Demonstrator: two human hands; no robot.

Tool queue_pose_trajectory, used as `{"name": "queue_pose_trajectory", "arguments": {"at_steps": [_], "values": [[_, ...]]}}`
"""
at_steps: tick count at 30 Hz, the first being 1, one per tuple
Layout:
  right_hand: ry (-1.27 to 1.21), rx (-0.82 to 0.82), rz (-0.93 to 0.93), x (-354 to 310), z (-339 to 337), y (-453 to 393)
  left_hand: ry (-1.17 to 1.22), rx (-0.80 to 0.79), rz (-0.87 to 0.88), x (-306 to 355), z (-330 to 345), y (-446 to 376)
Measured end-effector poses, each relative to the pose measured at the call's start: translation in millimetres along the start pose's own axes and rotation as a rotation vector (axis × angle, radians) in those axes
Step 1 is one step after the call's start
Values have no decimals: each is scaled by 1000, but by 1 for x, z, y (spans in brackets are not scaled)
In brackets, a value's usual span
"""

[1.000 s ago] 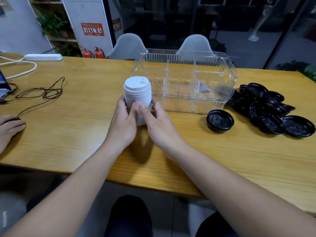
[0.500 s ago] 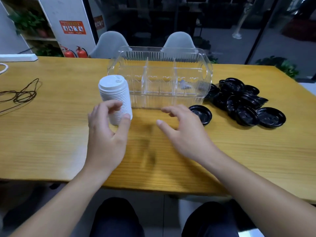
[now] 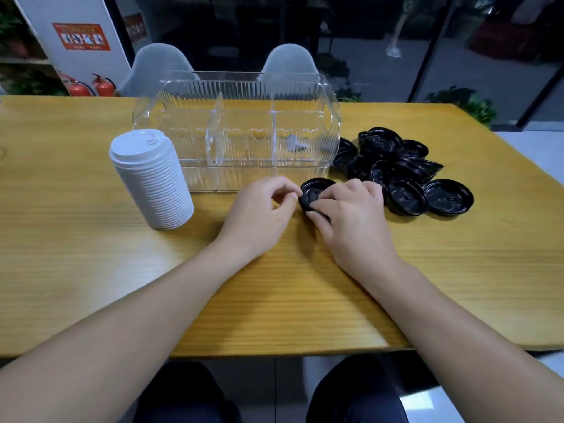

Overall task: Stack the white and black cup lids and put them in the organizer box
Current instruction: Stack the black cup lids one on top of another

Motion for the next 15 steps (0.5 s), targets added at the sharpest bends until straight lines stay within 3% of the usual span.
{"name": "queue_pose_trajectory", "arguments": {"at_steps": [10, 15], "values": [[-121, 9, 97, 14, -1, 2, 145, -8, -52, -21, 3, 0], [-340, -25, 283, 33, 0, 6, 120, -68, -29, -21, 10, 2]]}}
Point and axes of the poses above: each hand's wrist, its own y-axis away from the middle knuckle, its own z-axis out of the palm, x = y × z, the point moved 8 cm from there along -y, towards the middle knuckle, and after that the axes turned 3 degrees about z, right-handed, at the moved point
